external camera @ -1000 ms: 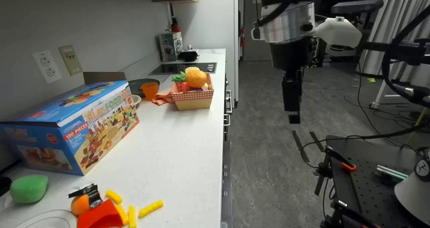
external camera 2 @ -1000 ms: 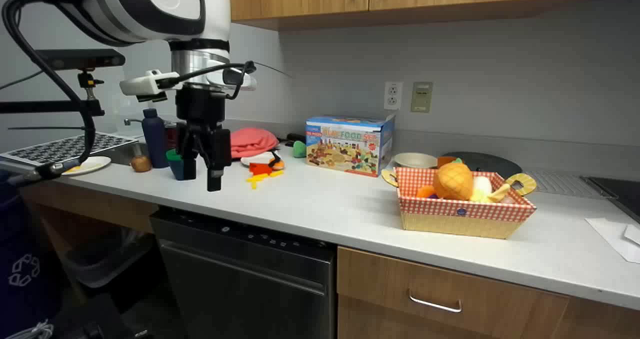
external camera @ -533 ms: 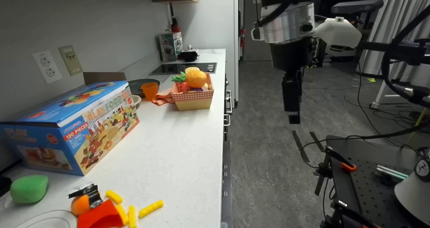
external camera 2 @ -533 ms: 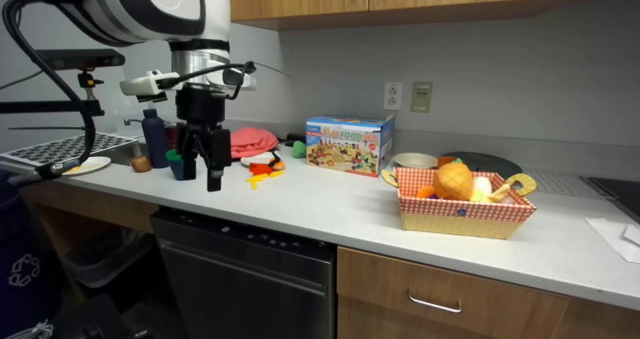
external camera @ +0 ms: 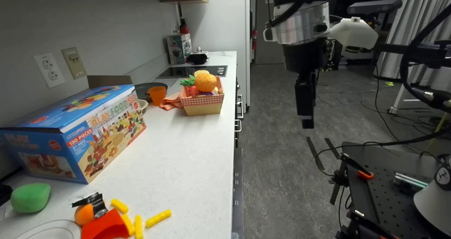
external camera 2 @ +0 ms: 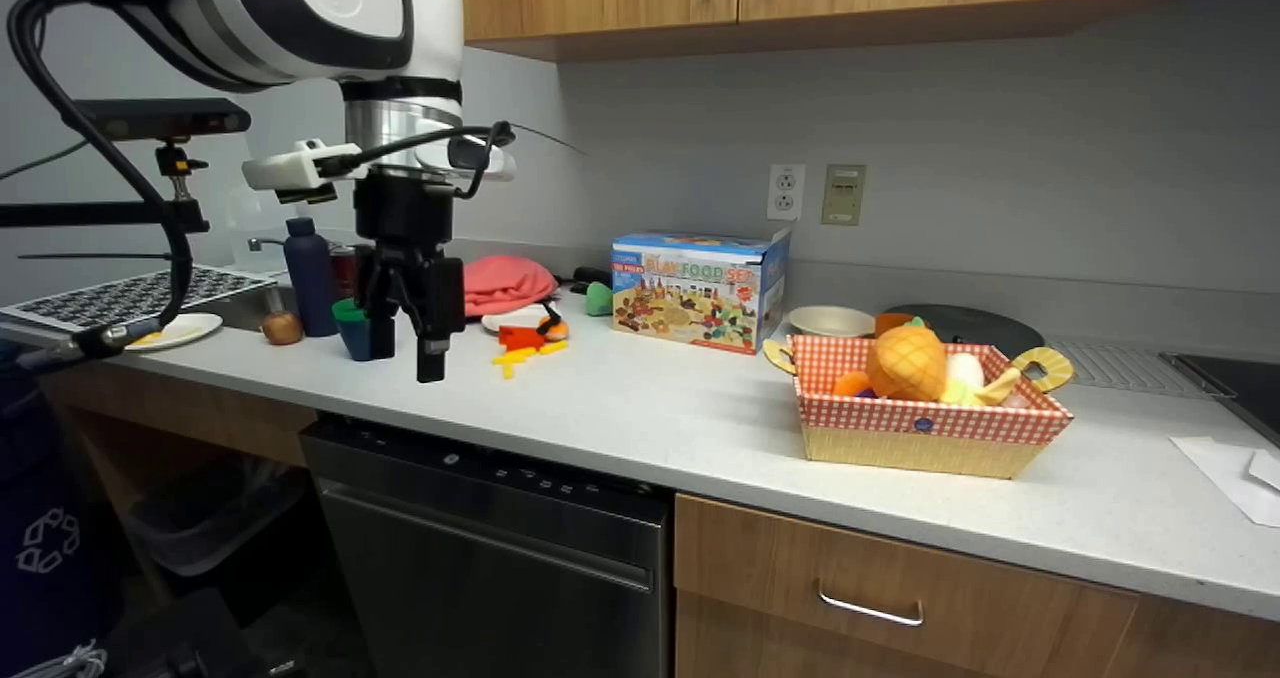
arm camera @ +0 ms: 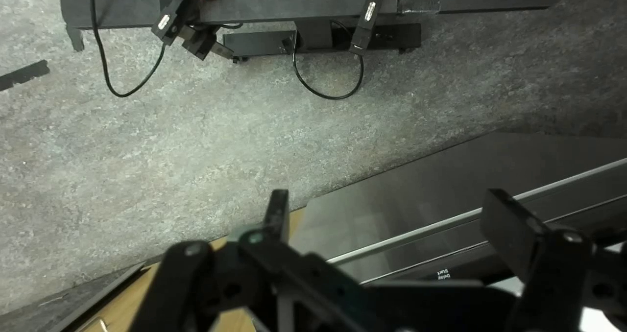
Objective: Open the drawer, put the stuffed pineapple in the drawer, then close it
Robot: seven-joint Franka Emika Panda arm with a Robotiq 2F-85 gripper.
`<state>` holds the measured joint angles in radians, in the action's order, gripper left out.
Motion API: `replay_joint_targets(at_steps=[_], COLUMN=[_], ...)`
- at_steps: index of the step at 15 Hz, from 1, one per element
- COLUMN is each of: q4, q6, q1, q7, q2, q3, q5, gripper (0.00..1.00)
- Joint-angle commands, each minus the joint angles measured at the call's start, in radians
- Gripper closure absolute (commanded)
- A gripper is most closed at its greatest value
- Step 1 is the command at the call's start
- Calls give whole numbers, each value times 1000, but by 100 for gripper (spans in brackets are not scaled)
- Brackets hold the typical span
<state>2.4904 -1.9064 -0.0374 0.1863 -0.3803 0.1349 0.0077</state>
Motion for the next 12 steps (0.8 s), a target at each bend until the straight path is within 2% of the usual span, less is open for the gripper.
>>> replay_joint_targets(at_steps=[1, 5, 6, 7, 8, 12], q4=[-52, -139, -153, -159, -117, -145], q6=[12, 2, -11, -26, -8, -18], q1=[44, 118, 138, 148, 137, 156], q7=[-28, -38, -1, 28, -14, 4], q2=[16, 78, 92, 95, 53, 87], q3=[-85, -210, -225, -233, -217, -233], q5=[11, 50, 57, 75, 40, 61], gripper=[0, 0, 0, 0, 0, 0])
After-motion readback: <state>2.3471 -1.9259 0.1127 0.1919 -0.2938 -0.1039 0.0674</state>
